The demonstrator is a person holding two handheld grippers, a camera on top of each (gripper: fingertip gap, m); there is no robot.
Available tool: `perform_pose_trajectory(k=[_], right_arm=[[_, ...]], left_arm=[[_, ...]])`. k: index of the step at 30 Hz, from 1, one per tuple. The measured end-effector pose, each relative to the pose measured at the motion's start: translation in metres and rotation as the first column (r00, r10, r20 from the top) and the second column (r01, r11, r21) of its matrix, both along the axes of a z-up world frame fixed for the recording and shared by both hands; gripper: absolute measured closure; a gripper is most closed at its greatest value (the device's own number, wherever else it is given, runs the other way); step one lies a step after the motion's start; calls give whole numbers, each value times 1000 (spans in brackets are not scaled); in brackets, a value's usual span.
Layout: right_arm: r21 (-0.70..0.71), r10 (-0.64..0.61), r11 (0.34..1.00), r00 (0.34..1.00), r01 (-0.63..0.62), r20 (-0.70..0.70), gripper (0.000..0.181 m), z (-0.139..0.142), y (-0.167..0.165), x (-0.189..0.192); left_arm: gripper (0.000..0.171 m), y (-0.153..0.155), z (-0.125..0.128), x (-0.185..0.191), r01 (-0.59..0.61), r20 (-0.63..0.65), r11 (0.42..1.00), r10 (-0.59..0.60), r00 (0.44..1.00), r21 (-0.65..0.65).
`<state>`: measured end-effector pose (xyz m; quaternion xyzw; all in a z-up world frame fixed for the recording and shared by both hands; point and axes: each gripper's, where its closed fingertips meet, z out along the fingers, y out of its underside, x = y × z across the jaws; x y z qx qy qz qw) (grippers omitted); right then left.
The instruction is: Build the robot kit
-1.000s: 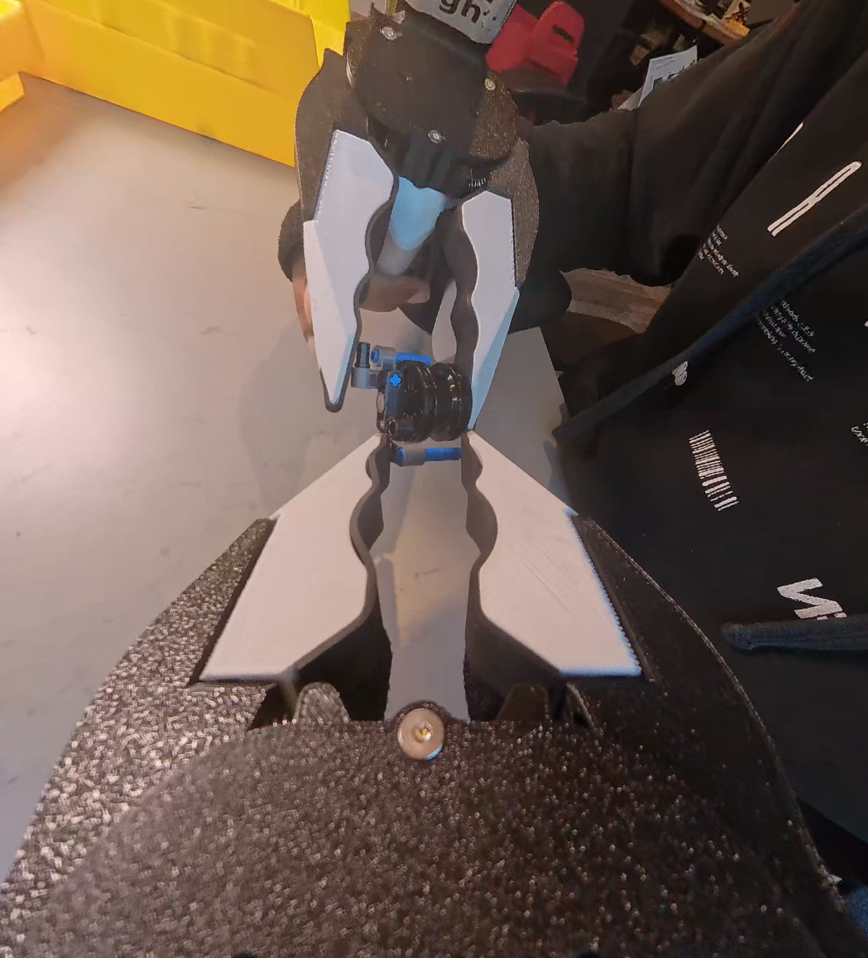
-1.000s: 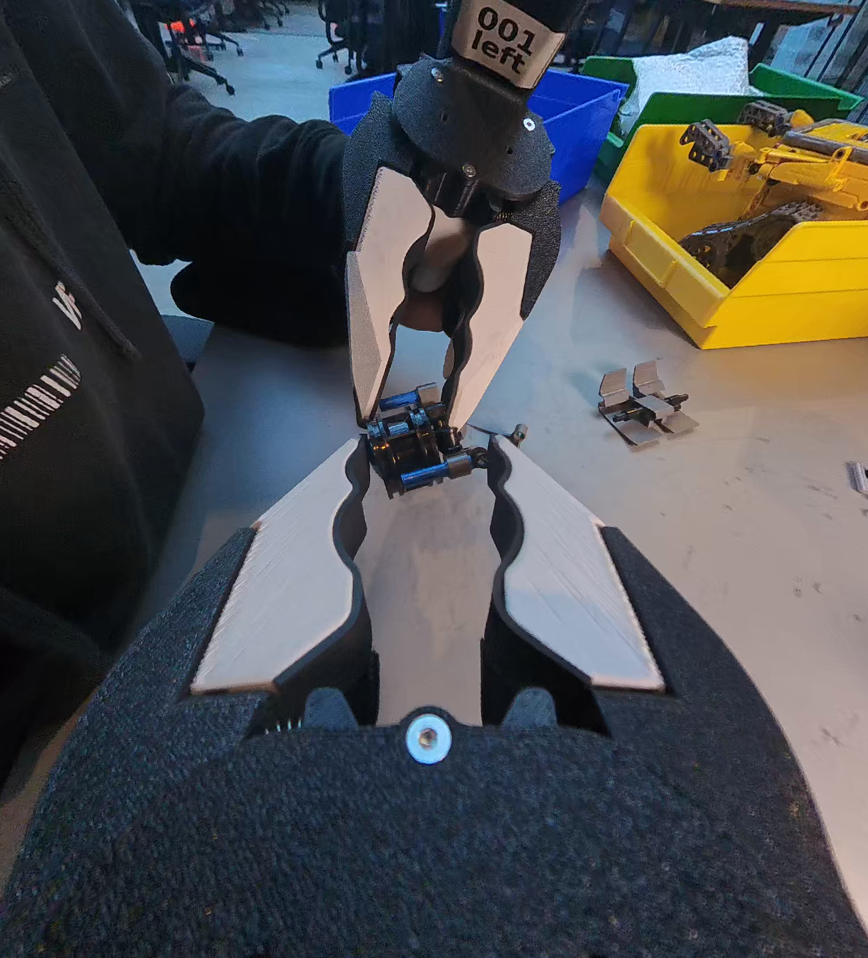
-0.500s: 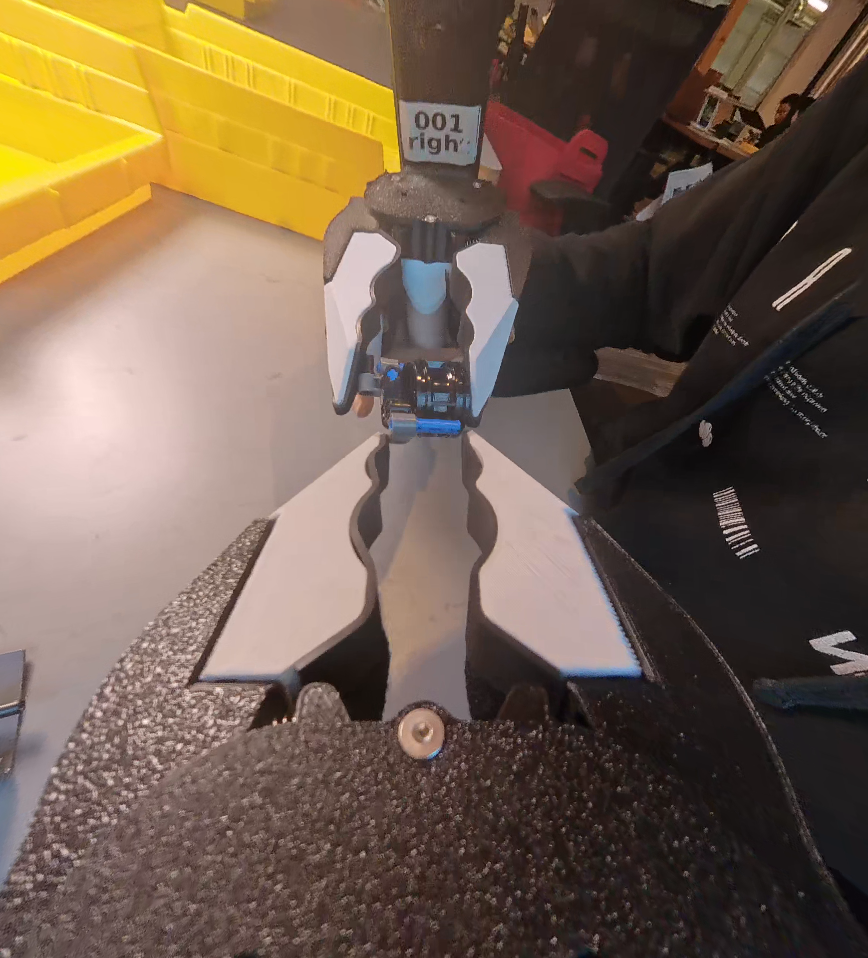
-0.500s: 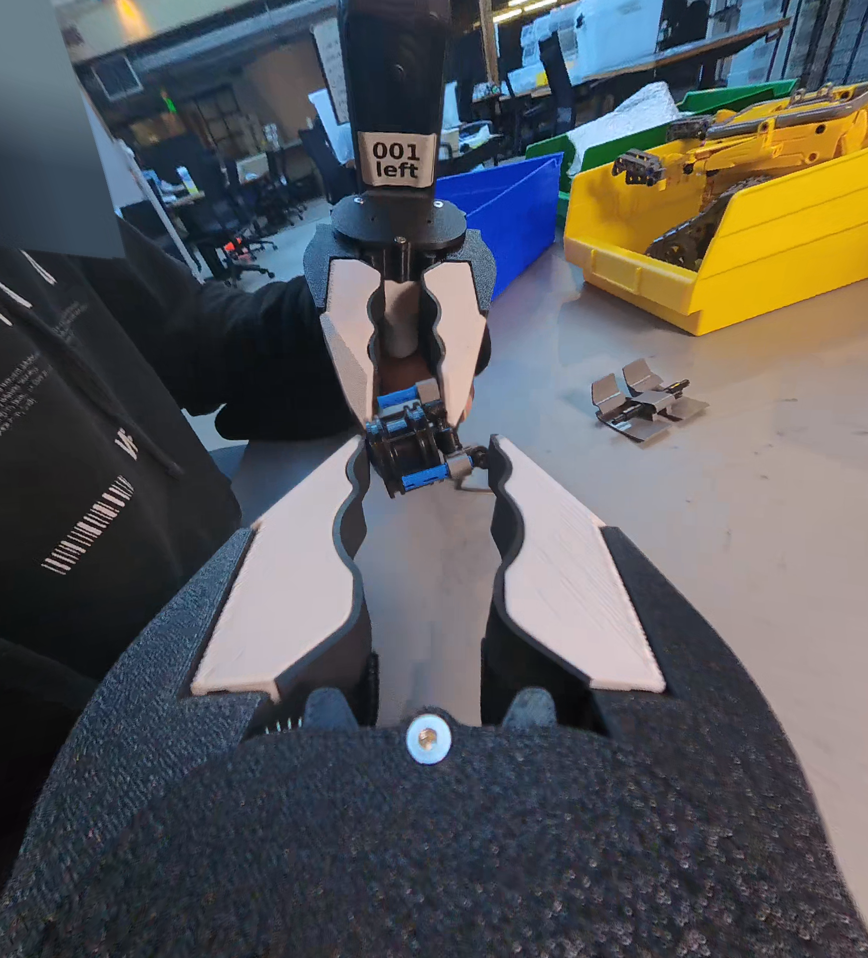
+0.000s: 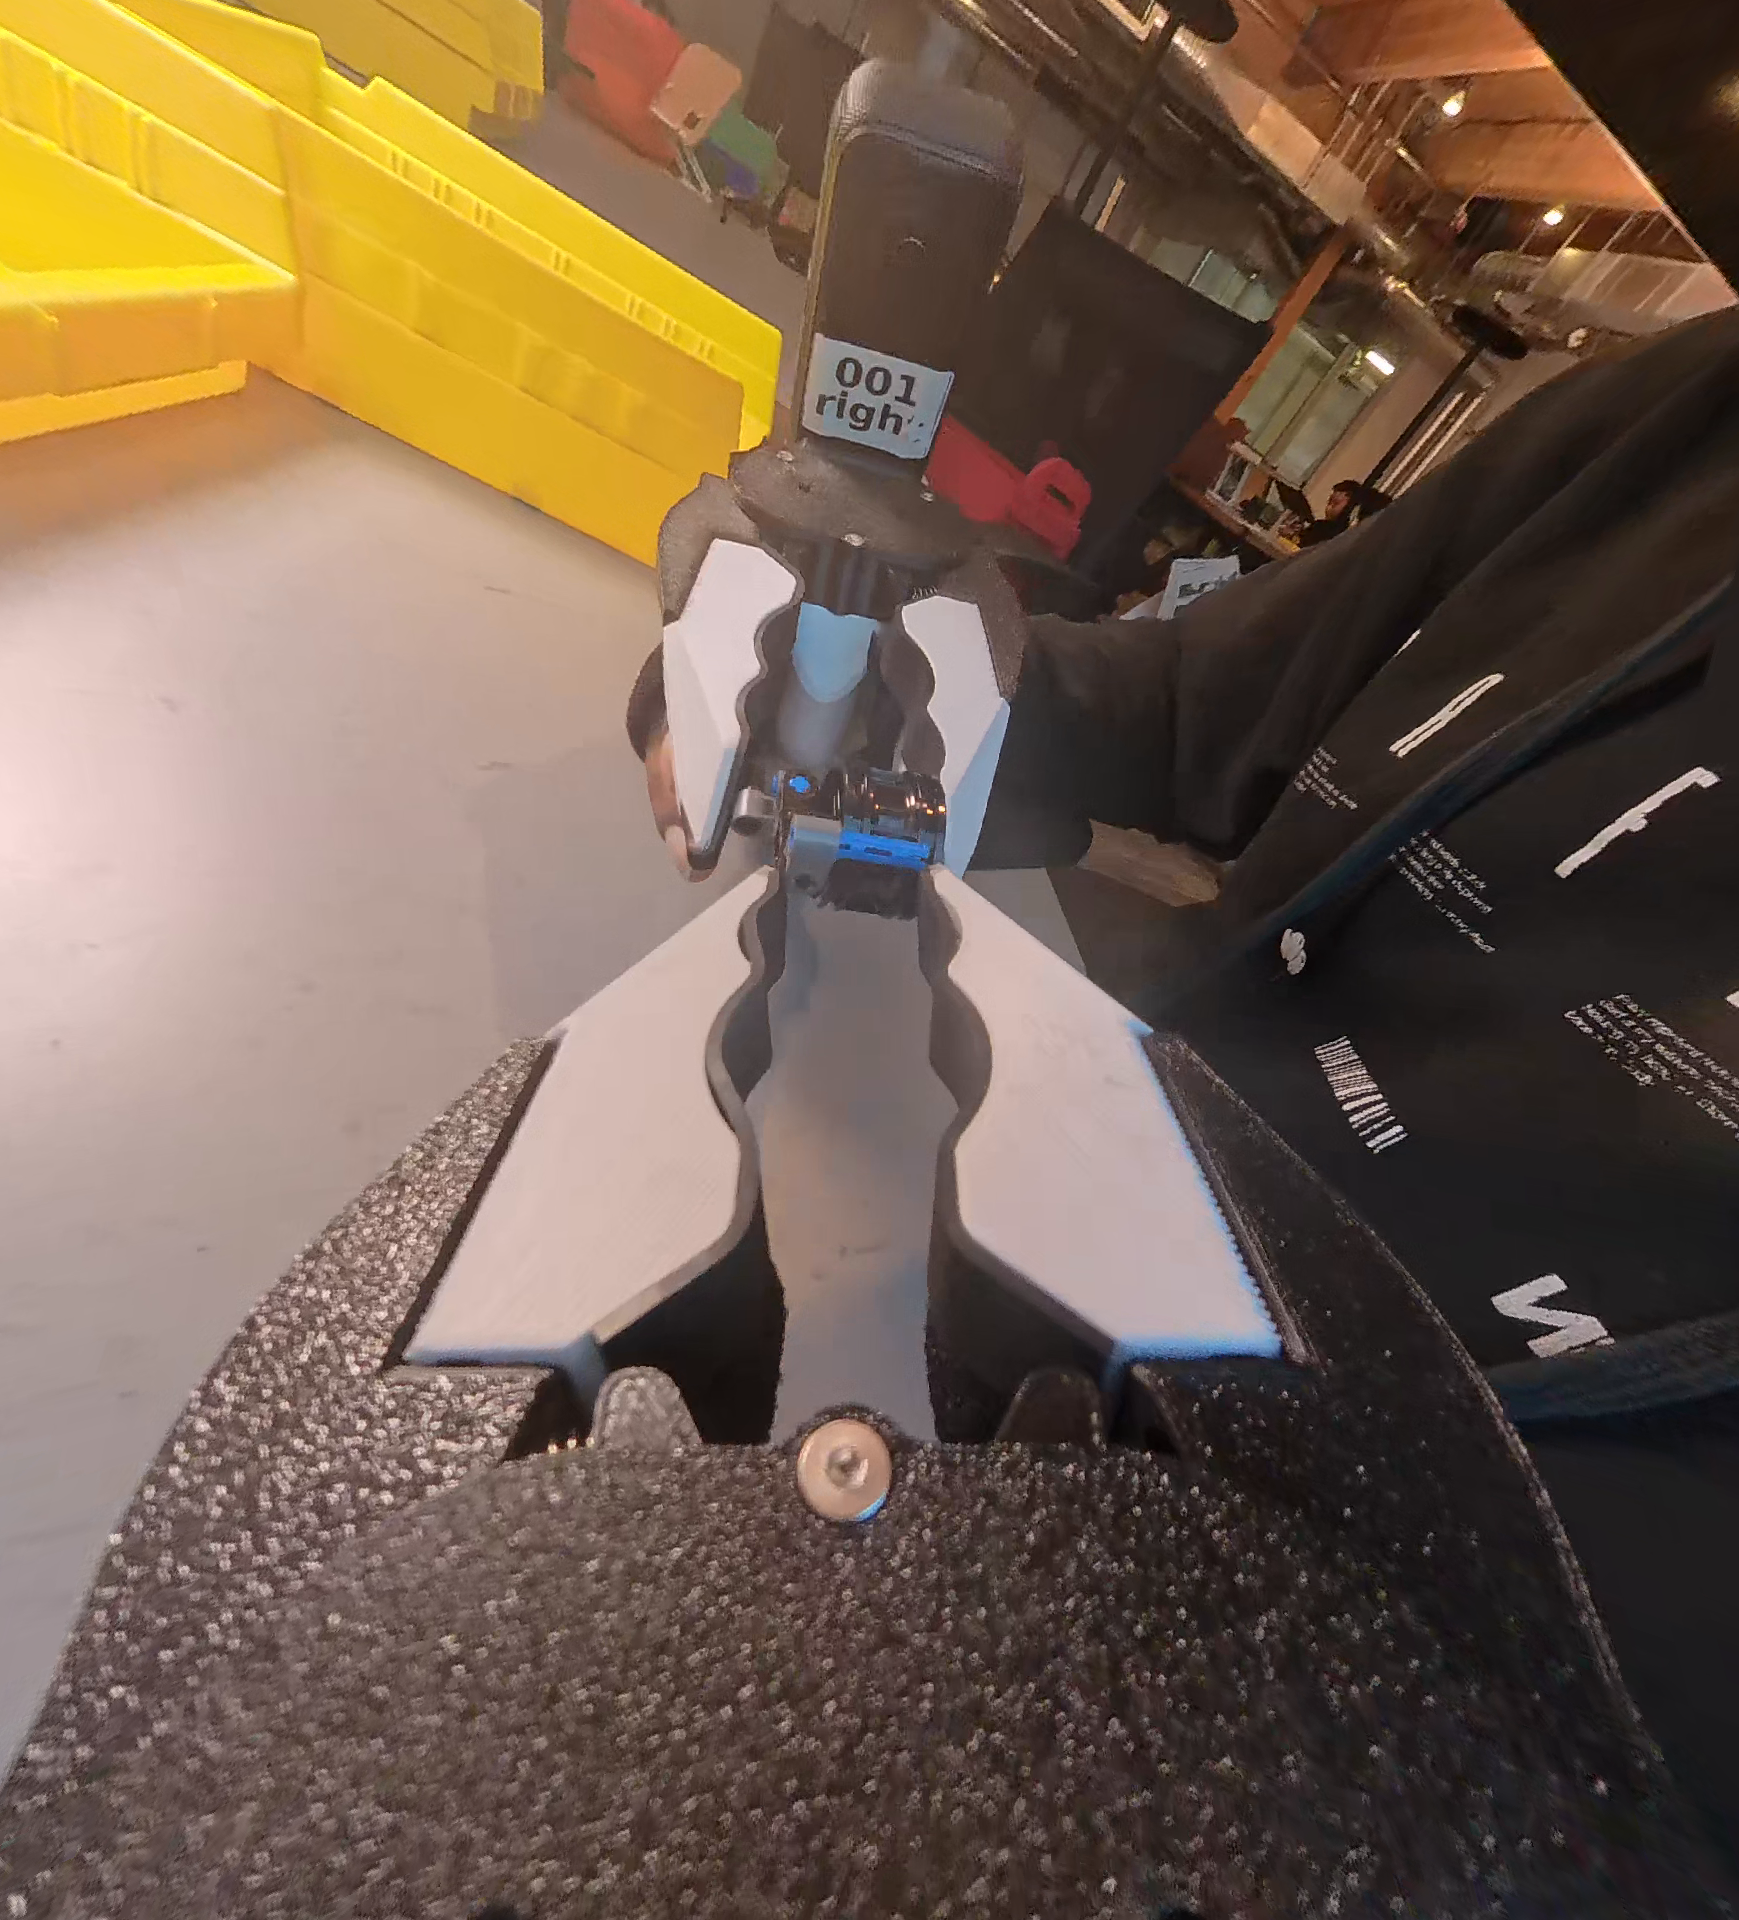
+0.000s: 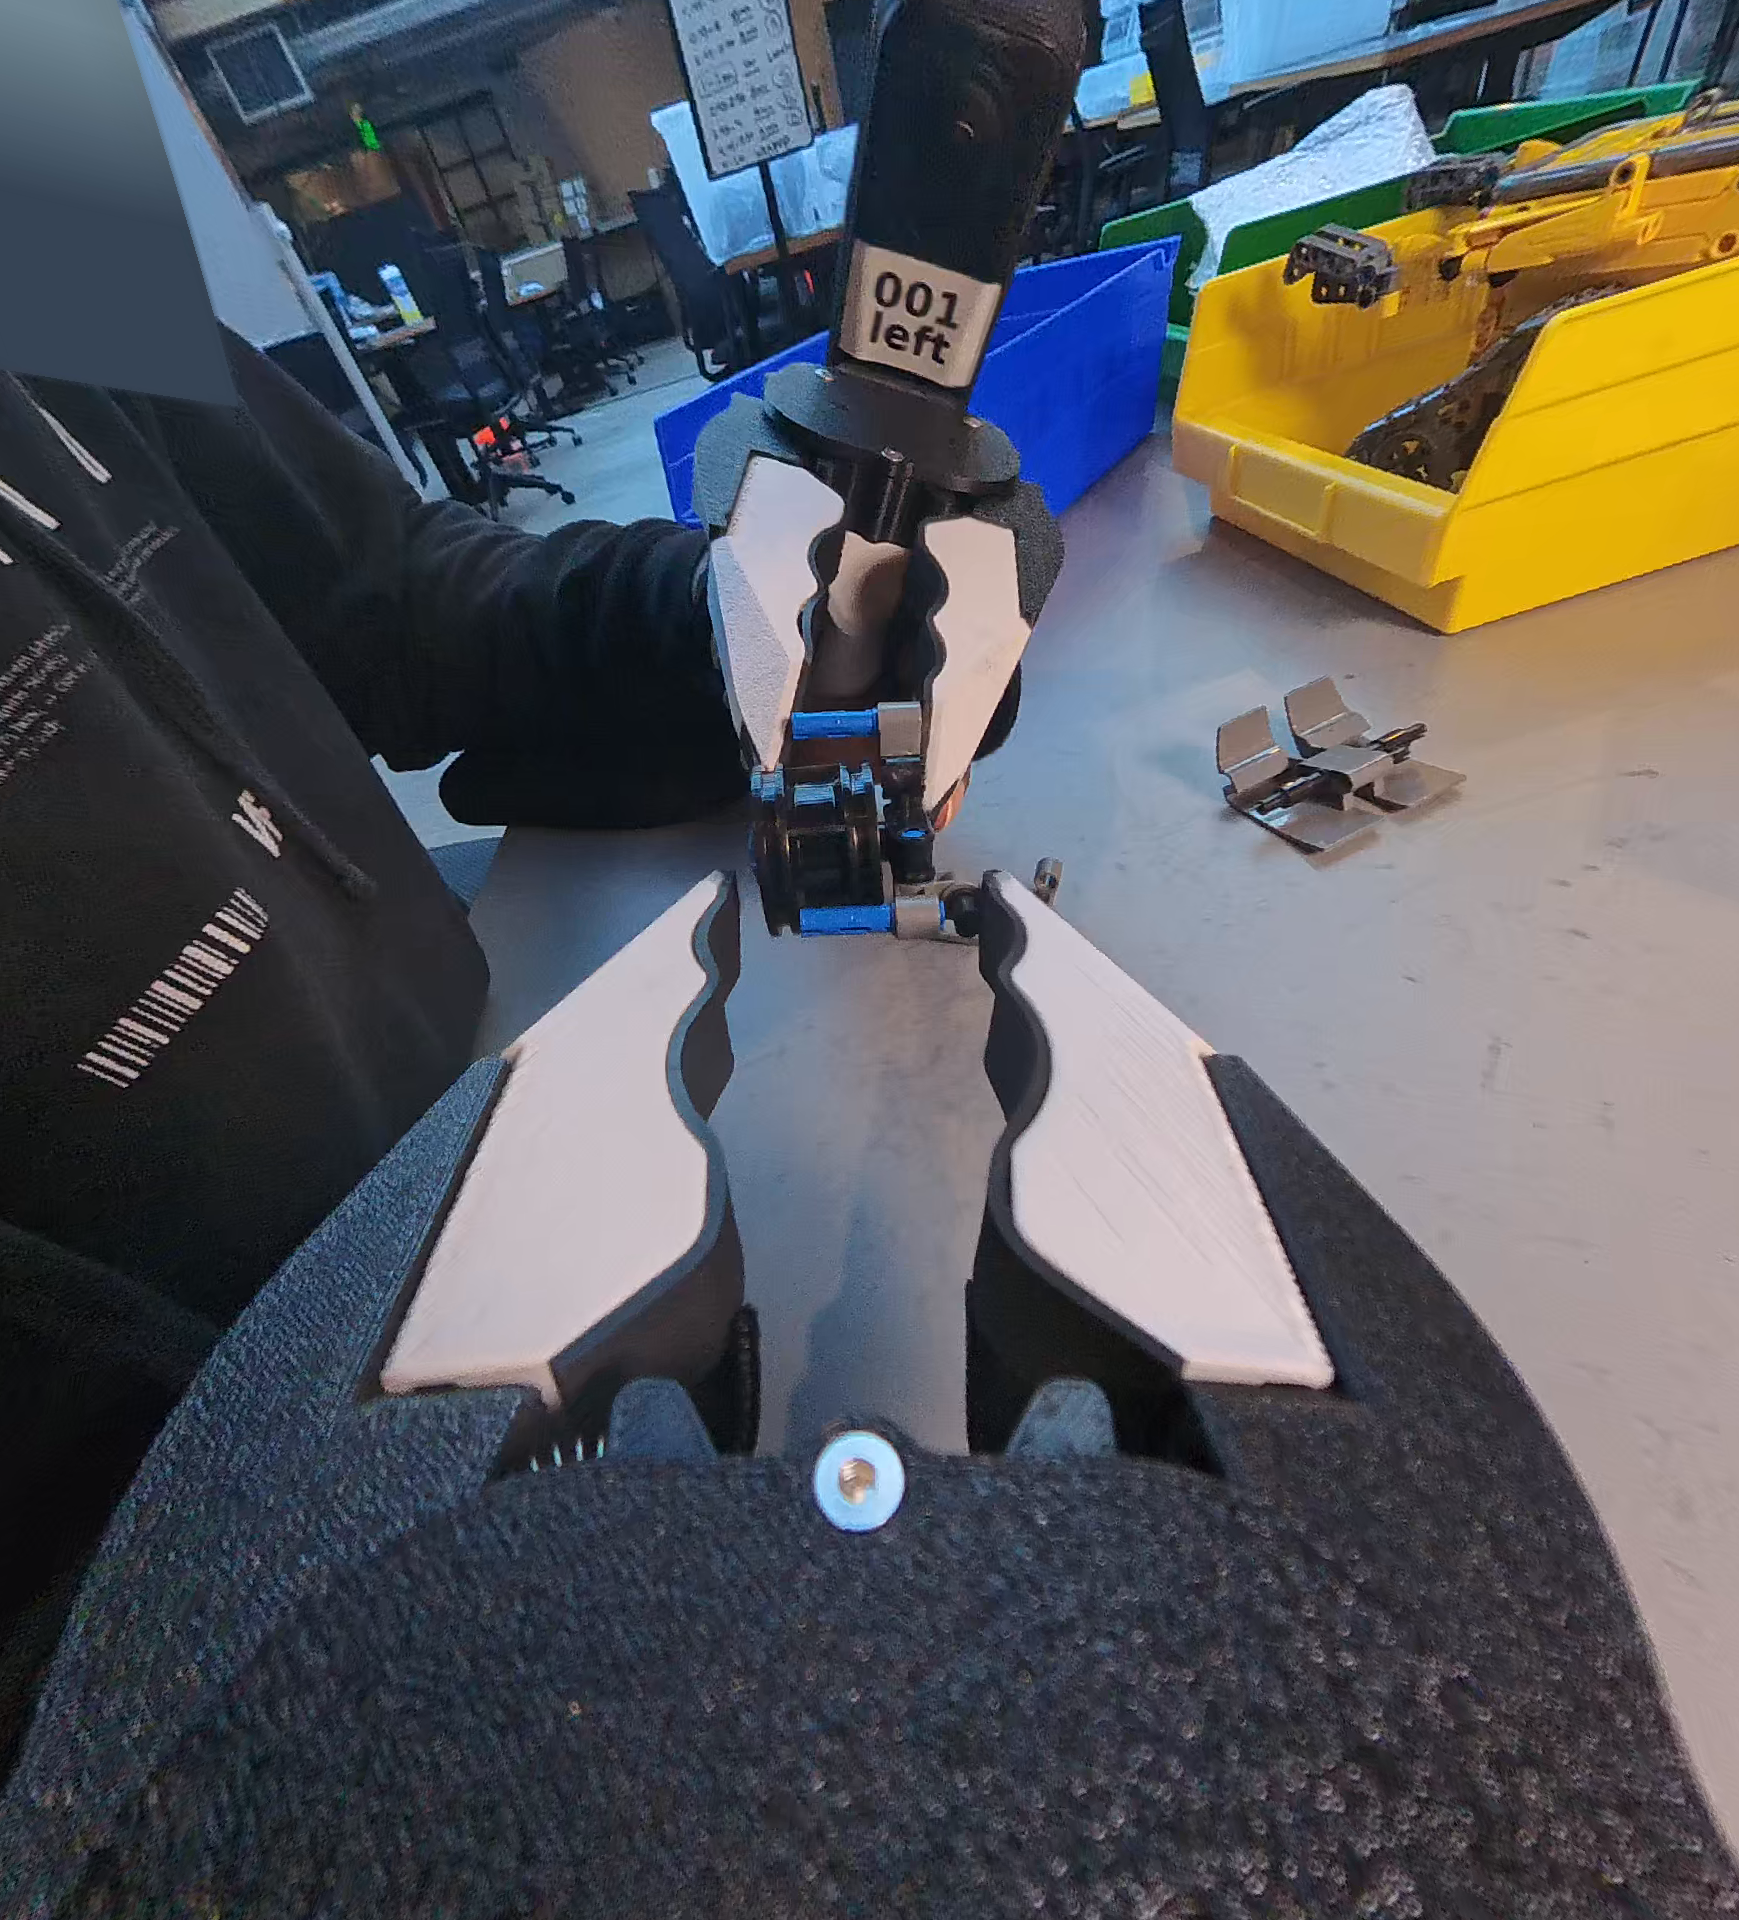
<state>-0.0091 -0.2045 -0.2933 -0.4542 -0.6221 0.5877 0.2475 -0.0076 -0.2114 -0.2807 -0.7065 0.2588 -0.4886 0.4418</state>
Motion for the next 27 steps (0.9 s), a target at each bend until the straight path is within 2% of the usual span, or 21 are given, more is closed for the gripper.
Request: perform_pose_trajectory(k=[2, 5, 9, 12, 13, 16, 27], right_arm=[[-35, 31, 999, 1000, -31, 1, 133, 2, 0, 4], [-93, 23, 995, 1000, -24, -15, 143, 8, 8, 7], [-124, 9, 992, 999, -14, -39, 143, 14, 11, 7], [-122, -30, 992, 999, 25, -35, 144, 14, 17, 3], [-134, -34, 991, 999, 29, -34, 144, 14, 17, 2], [-135, -55, 990, 998, 50, -33, 143, 14, 15, -3], [-186, -12, 983, 999, 4, -45, 144, 17, 12, 1]], left_arm=[[148, -1, 1, -1, 9, 29, 1000, -9, 1000, -14], [148, 0, 3, -3, 13, 69, 999, -11, 998, -30], [147, 1, 7, -2, 2, 109, 1000, 1, 994, -25], [127, 2, 8, 1, -14, 100, 1000, 15, 995, -4], [126, 4, 8, 2, -31, 84, 999, 30, 996, 11], [139, 12, 8, 0, -92, 48, 995, 90, 995, 39], [141, 6, 7, 0, -49, 55, 999, 48, 997, 11]])
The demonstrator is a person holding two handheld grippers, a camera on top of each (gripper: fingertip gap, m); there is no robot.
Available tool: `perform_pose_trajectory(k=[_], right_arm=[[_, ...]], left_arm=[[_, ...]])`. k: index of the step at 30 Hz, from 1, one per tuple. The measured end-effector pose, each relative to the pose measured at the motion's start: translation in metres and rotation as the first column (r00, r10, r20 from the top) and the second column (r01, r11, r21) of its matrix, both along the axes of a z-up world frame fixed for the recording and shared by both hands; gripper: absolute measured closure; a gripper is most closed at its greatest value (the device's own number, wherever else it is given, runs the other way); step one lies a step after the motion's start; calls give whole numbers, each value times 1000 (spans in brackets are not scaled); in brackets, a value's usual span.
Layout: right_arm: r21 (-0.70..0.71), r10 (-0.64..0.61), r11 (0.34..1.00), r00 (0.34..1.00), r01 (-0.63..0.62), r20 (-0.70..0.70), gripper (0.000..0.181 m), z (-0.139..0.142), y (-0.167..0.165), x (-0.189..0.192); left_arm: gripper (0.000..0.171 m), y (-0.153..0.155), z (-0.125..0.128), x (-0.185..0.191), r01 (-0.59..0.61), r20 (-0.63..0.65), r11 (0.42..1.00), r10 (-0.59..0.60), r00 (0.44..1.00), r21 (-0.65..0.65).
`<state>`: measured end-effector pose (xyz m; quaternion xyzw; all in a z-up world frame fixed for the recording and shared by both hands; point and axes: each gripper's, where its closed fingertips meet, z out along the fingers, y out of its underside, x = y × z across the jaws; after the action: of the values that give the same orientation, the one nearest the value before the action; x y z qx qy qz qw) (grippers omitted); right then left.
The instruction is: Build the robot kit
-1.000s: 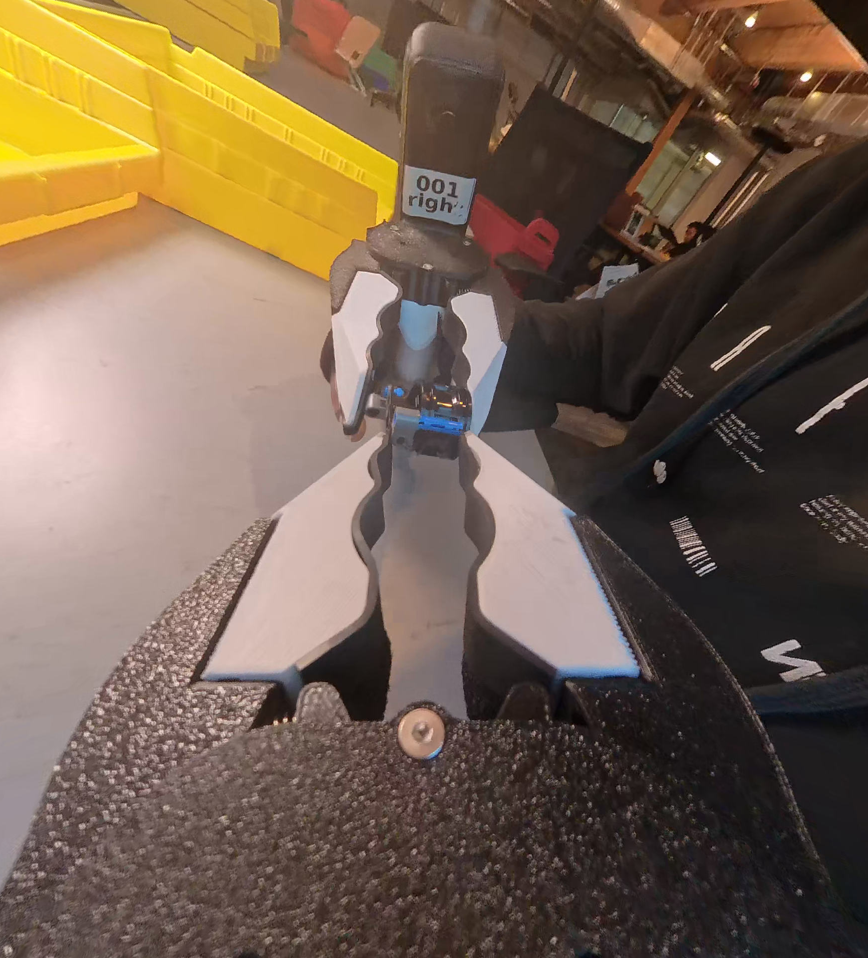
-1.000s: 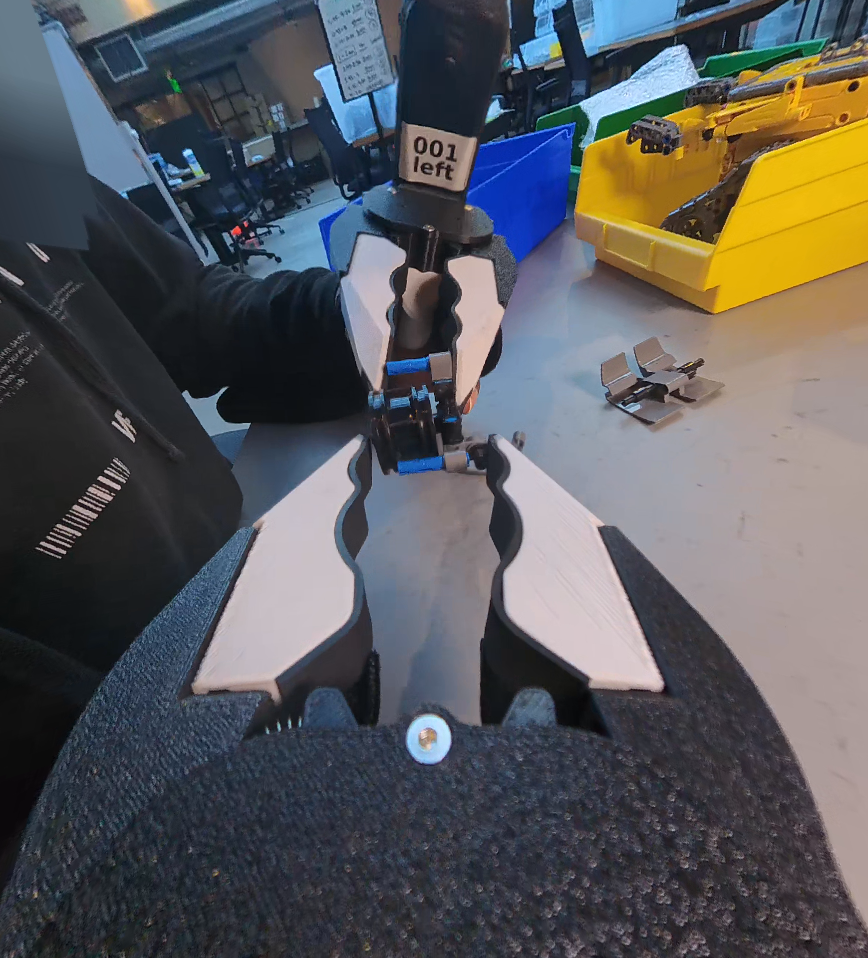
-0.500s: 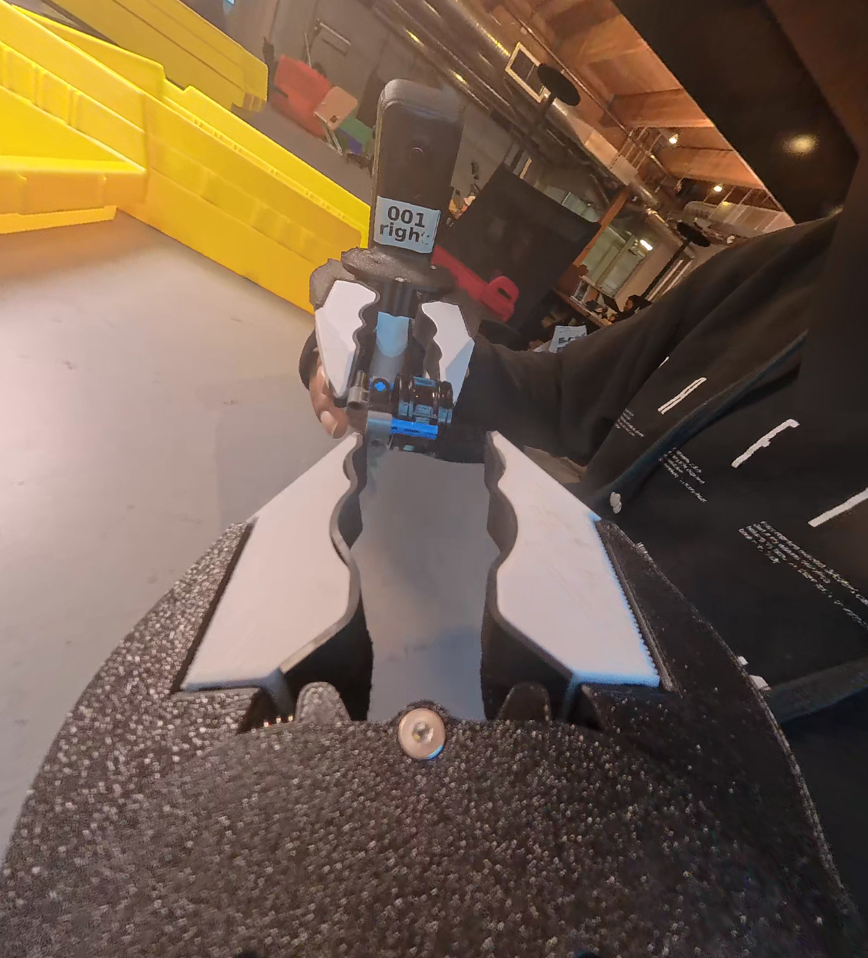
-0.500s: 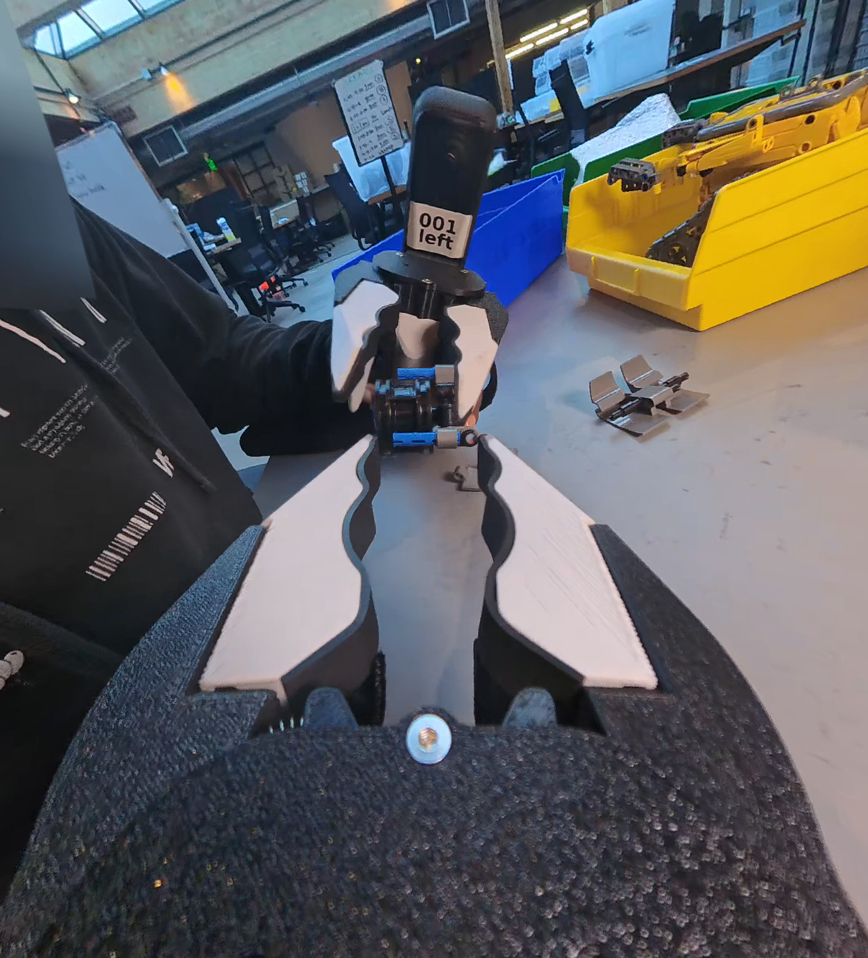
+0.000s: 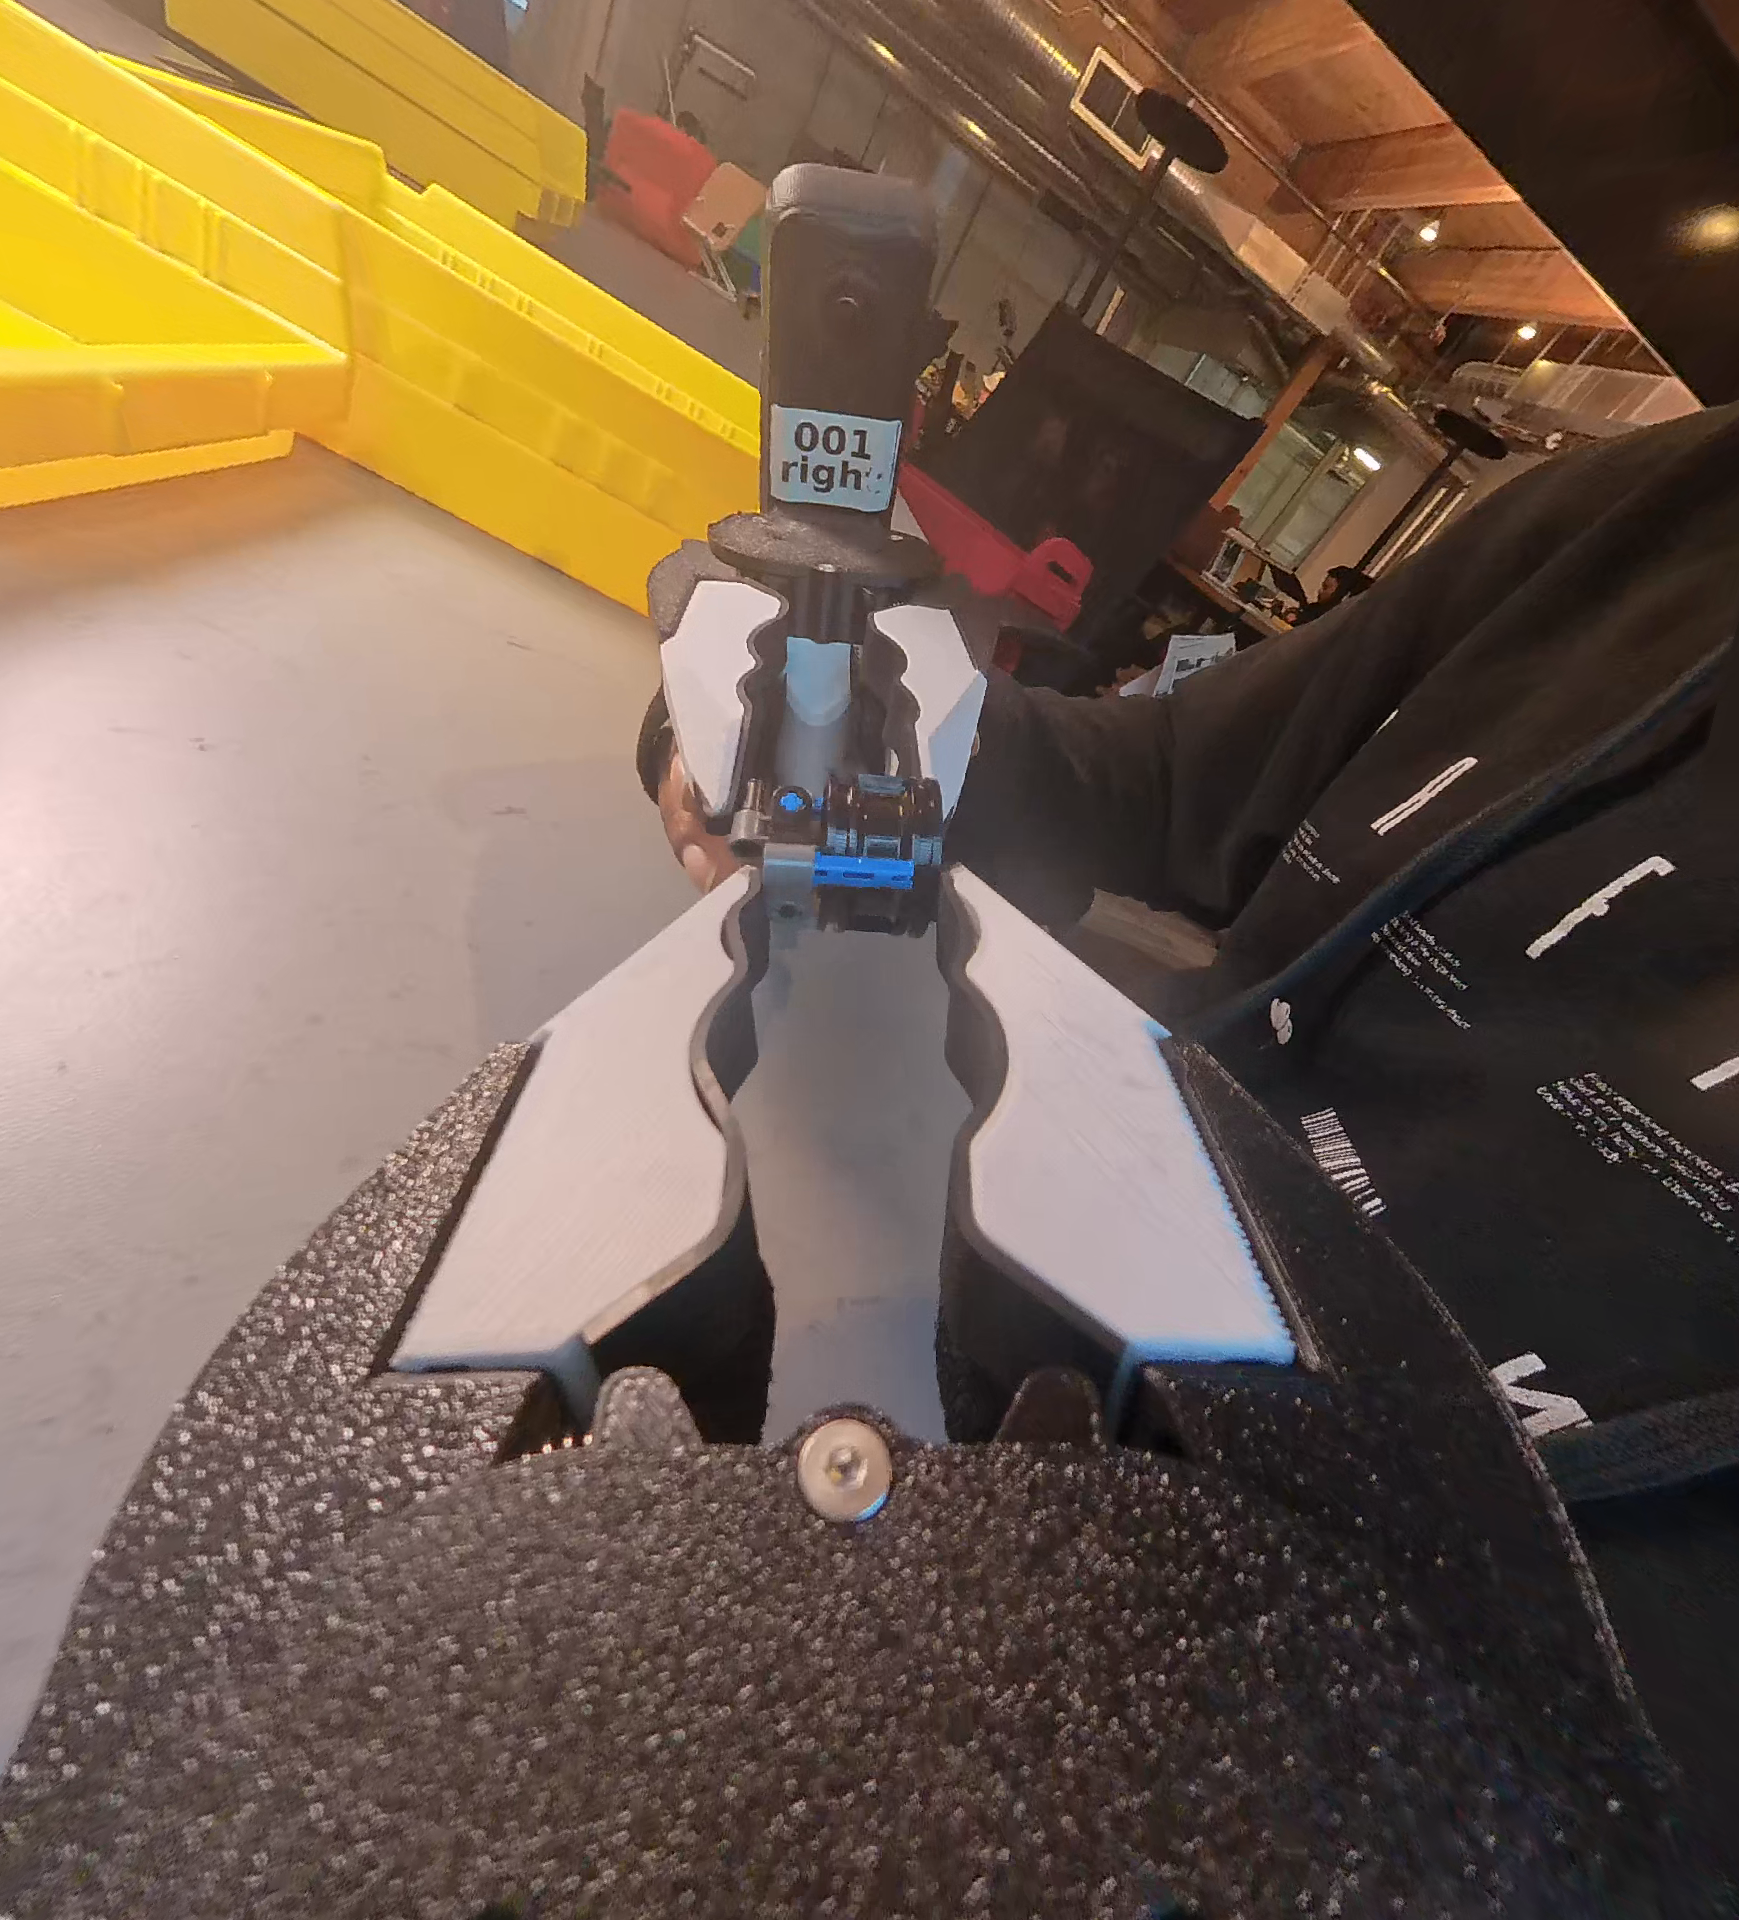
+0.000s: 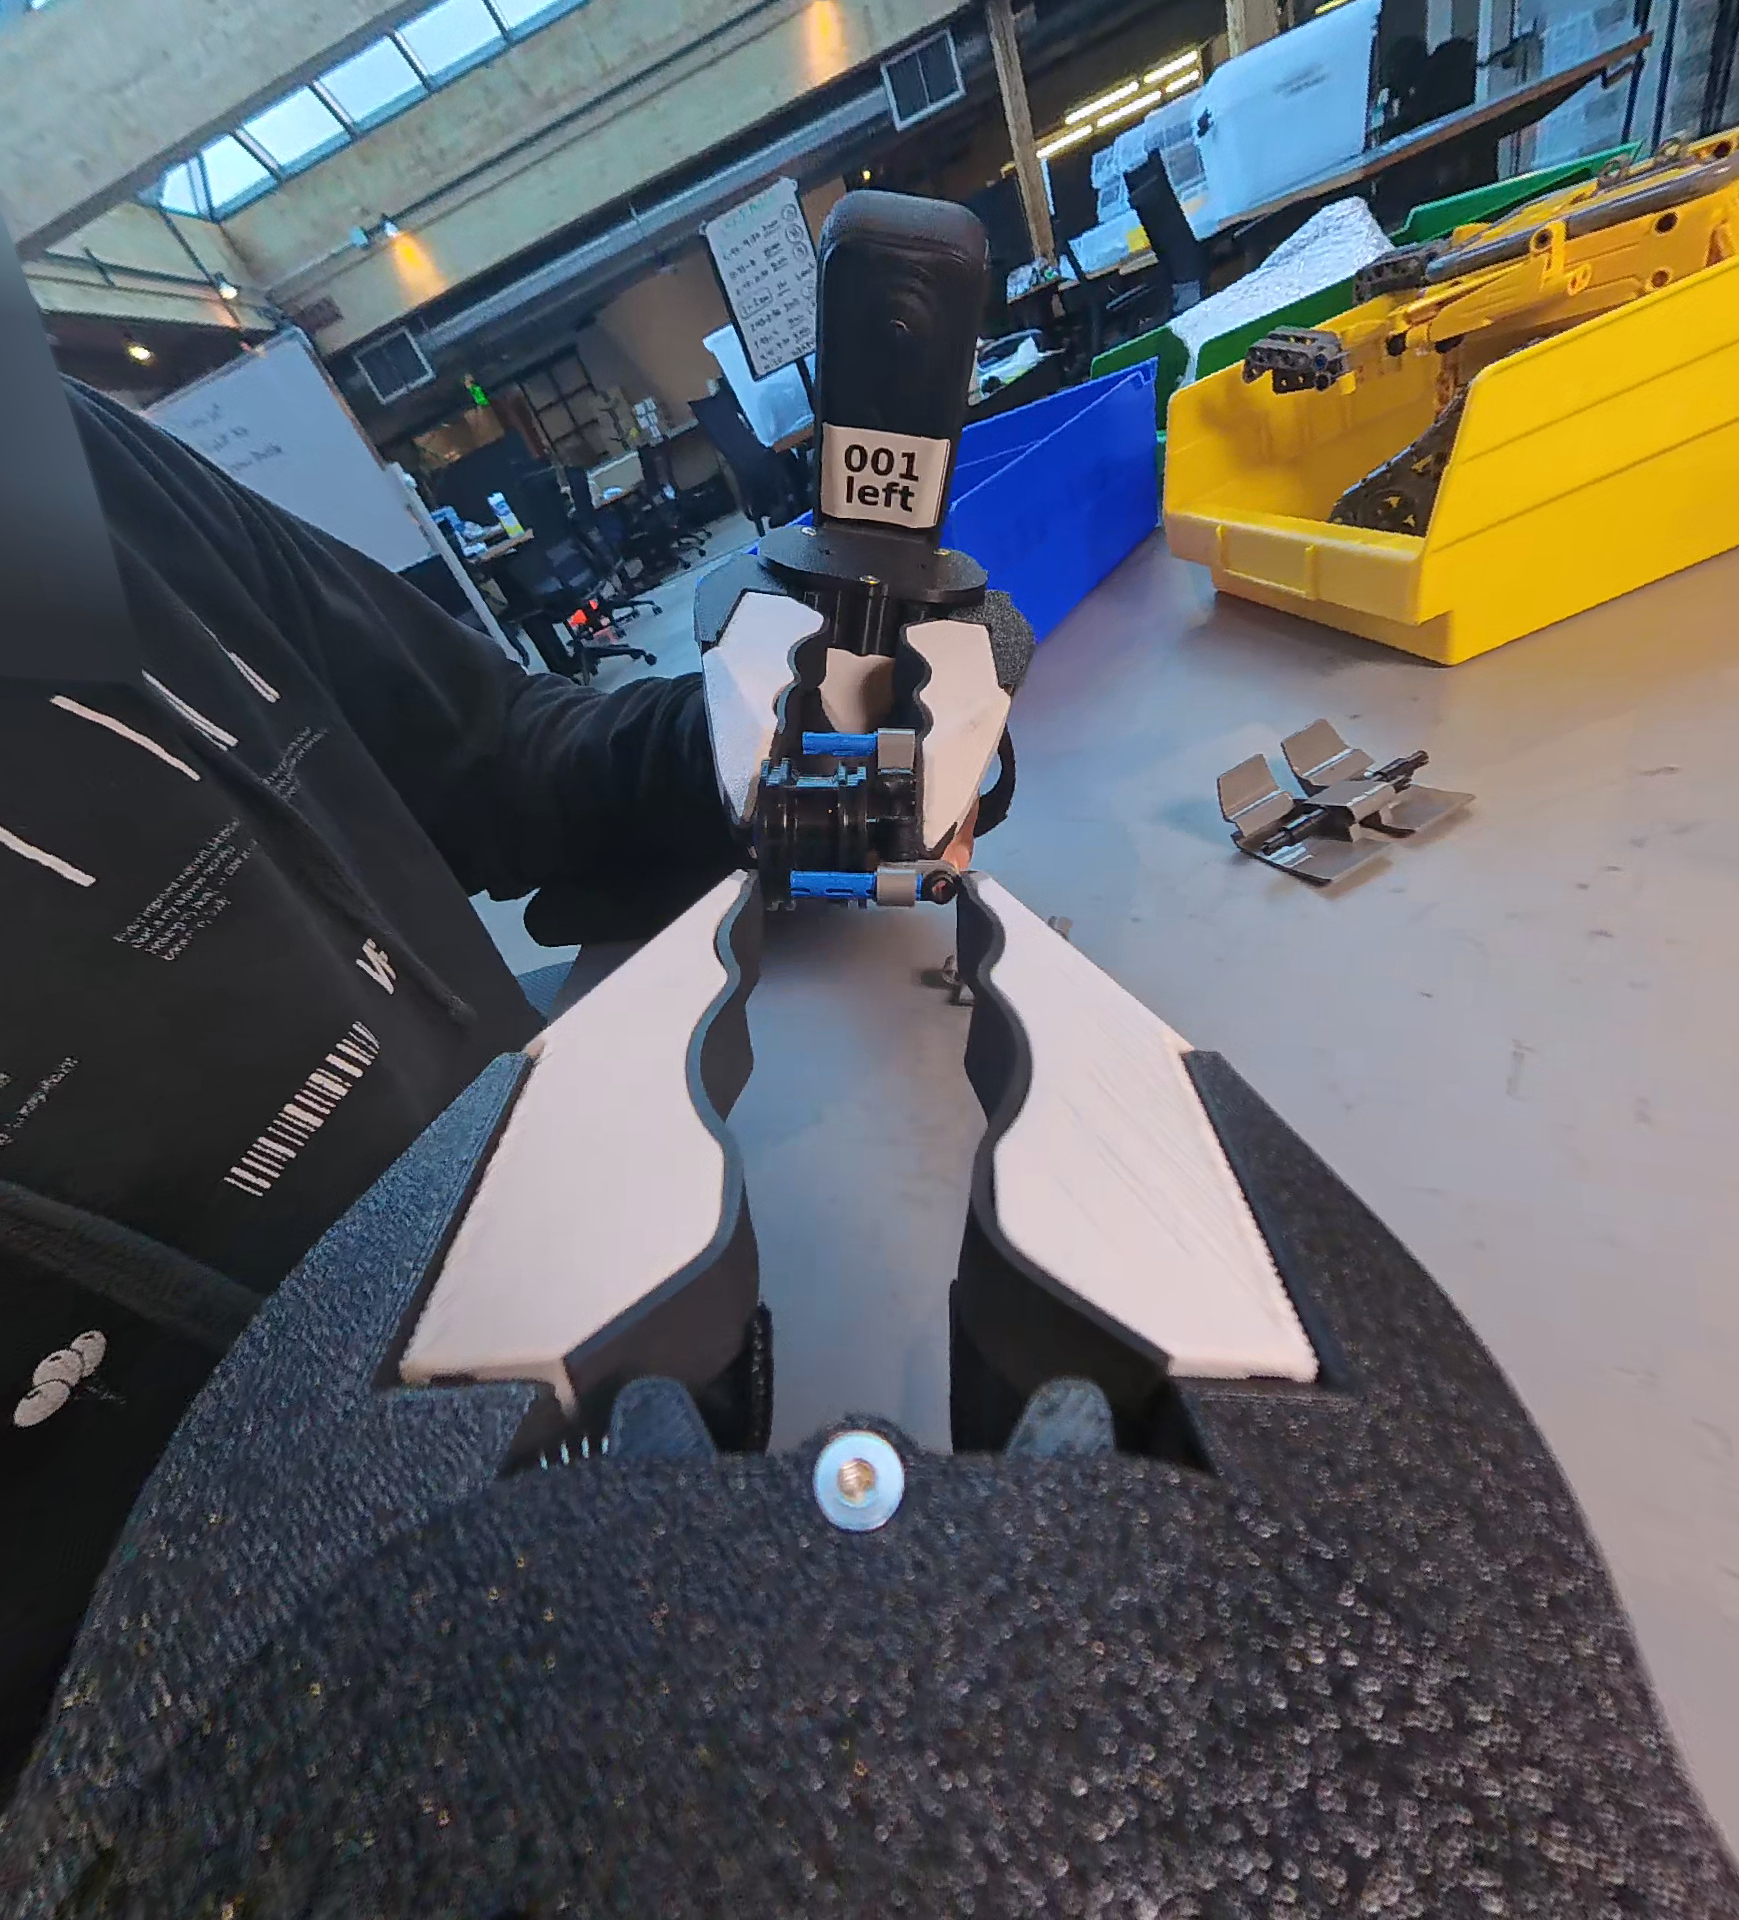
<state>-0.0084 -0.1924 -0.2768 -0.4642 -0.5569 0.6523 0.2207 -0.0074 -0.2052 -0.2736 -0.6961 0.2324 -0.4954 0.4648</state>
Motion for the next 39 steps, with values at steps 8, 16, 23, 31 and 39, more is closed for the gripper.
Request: perform_pose_trajectory(k=[8, 16, 23, 31, 39], right_arm=[[-66, 46, 997, 999, -46, 4, 145, 2, -3, 3], [-21, 32, 999, 999, -32, -12, 151, 3, -3, 4], [-42, 98, 994, 995, -99, -21, 152, 5, -9, 11], [-33, 70, 997, 997, -71, -9, 152, 3, -7, 8], [85, 9, 996, 999, -5, -54, 127, 9, 2, 9]], left_arm=[[141, -4, 1, 2, 19, -9, 1000, -19, 1000, 14], [141, -6, 2, 2, 29, -8, 999, -29, 1000, 21], [141, -13, 4, 8, 76, 5, 997, -76, 997, 18], [141, -10, 2, 5, 56, 2, 998, -56, 998, 7], [141, -6, -2, 1, 44, 30, 997, -42, 999, -69]])
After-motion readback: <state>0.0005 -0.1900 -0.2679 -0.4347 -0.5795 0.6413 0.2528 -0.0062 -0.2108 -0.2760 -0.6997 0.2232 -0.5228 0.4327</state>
